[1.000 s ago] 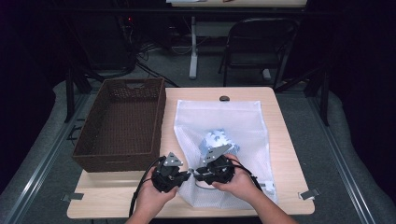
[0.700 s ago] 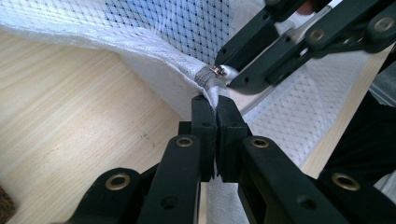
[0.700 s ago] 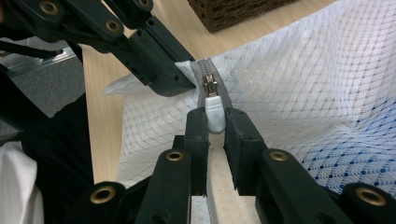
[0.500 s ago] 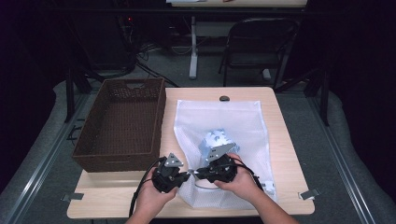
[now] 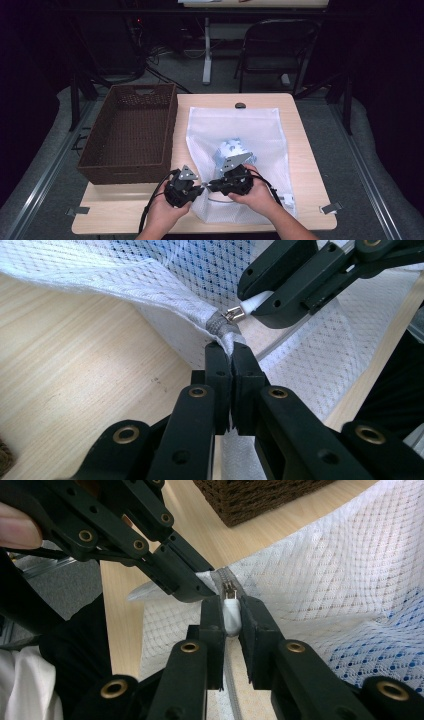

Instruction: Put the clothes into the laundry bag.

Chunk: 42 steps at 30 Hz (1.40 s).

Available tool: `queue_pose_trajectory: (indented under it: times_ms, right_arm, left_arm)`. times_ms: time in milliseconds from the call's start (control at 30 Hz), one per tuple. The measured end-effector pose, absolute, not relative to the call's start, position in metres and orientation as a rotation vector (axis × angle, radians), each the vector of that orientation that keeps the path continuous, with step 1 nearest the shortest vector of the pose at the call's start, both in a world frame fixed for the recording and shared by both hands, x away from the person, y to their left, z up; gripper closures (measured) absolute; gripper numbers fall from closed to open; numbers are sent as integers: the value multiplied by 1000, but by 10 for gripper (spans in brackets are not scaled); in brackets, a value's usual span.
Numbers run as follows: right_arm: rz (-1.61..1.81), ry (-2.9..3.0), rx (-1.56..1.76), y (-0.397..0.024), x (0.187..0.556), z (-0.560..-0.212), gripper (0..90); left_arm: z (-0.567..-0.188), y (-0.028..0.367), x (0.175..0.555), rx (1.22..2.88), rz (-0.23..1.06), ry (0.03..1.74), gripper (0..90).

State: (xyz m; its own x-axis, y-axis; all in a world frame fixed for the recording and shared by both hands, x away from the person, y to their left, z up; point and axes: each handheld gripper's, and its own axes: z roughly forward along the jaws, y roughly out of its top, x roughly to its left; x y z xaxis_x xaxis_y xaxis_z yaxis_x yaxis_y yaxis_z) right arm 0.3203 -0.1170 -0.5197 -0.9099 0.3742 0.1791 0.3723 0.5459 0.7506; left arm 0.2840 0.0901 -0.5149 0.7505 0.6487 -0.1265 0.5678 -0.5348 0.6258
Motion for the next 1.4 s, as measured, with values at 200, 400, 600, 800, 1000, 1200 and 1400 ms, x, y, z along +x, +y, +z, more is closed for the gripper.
queue_pose_trajectory:
  times_ms: [200, 400, 600, 800, 1000, 1200, 1400]
  right_arm:
    - [1360, 2751, 684, -118, 321, -519, 809]
    - [1340, 2750, 664, -117, 319, -520, 812]
    - [1319, 2745, 654, -116, 318, -521, 814]
    - [1321, 2747, 637, -115, 317, -522, 815]
    - [1331, 2741, 631, -115, 317, -523, 816]
    - [1348, 2746, 634, -116, 318, -525, 817]
    - [1379, 2758, 676, -117, 321, -527, 817]
  left_arm:
    - [-516, 90, 284, 2284, 155, 907, 882]
    - [-515, 91, 284, 2273, 140, 914, 873]
    - [-515, 93, 285, 2247, 134, 926, 868]
    - [-512, 95, 284, 2233, 144, 938, 885]
    - [-509, 97, 284, 2213, 142, 938, 888]
    - [-508, 98, 284, 2213, 132, 935, 888]
    - [-509, 97, 284, 2216, 142, 936, 888]
